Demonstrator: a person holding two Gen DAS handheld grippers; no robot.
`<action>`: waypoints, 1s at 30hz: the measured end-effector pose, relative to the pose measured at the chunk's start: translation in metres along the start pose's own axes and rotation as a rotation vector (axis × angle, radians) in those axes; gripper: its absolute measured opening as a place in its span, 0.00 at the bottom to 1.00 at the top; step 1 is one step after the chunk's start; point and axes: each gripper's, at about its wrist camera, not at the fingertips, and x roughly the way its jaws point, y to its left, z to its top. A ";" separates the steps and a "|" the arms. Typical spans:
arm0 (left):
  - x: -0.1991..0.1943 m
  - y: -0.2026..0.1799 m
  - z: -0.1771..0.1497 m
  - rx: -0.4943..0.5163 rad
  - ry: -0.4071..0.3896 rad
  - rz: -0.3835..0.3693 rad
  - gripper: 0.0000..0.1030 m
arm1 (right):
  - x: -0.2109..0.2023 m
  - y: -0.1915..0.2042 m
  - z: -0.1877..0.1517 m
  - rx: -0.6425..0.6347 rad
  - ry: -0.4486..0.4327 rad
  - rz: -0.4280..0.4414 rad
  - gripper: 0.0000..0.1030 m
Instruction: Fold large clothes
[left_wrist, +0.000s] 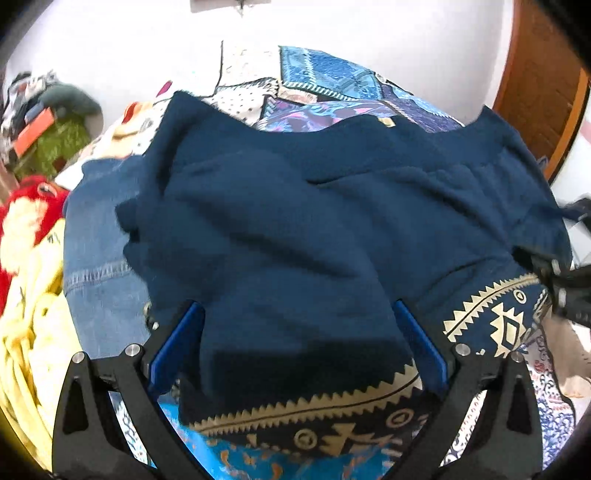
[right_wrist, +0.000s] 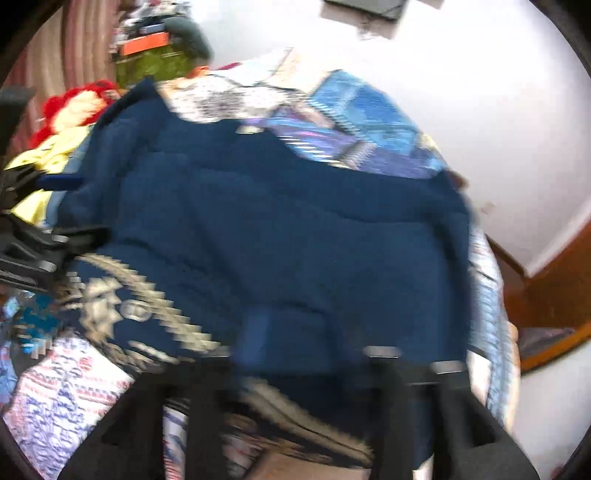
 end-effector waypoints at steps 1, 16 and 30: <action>-0.003 0.002 -0.002 -0.003 -0.003 0.004 1.00 | -0.001 -0.012 -0.009 0.009 -0.015 -0.028 1.00; -0.048 0.114 -0.056 -0.267 0.087 0.204 1.00 | -0.035 -0.106 -0.061 0.265 0.066 0.115 1.00; -0.023 0.085 -0.107 -0.676 0.158 -0.555 1.00 | -0.070 -0.029 -0.028 0.138 -0.043 0.216 1.00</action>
